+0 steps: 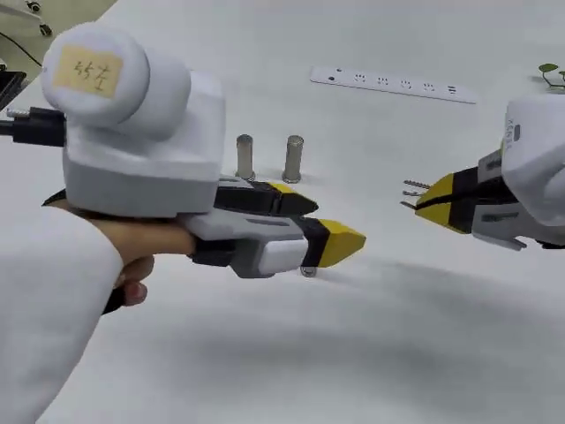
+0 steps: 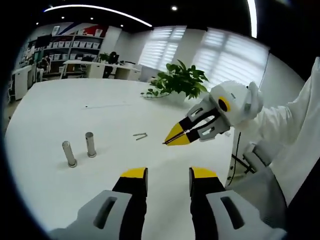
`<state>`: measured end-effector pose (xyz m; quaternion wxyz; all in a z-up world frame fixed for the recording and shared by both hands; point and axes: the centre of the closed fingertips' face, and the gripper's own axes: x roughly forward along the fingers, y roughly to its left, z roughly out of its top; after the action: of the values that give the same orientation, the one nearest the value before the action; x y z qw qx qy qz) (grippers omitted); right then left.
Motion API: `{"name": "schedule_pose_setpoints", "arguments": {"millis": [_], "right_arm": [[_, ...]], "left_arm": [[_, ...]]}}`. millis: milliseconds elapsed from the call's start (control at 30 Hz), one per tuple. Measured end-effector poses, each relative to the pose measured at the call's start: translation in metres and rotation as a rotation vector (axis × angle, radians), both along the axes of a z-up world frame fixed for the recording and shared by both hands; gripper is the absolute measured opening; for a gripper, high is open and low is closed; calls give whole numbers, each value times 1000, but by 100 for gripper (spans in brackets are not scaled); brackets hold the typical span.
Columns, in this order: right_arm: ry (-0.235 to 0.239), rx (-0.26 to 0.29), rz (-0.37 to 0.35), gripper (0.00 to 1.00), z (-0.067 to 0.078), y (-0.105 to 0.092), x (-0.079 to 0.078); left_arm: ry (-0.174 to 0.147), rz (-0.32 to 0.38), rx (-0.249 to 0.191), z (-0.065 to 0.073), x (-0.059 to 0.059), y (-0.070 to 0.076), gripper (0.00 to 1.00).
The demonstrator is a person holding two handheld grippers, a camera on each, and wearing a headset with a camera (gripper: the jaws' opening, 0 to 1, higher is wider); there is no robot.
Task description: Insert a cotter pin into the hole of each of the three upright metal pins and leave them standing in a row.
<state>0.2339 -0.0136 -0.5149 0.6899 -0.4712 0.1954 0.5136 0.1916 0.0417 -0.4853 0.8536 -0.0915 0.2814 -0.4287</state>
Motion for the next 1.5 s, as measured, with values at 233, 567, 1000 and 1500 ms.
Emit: {"name": "schedule_pose_setpoints", "arguments": {"millis": [233,567,1000,1500], "right_arm": [[-32,59,17,0,12,17,-19],[-43,94,54,0,19,29,-35],[-54,96,63,0,22,31,-40],[-57,108,57,0,24,34,-44]], "left_arm": [[40,-2,-42,1,7,-12,18],[73,-13,-70,2,6,-21,5],[86,-33,-79,1,4,-25,0],[92,-50,-73,0,2,-24,0]]}}
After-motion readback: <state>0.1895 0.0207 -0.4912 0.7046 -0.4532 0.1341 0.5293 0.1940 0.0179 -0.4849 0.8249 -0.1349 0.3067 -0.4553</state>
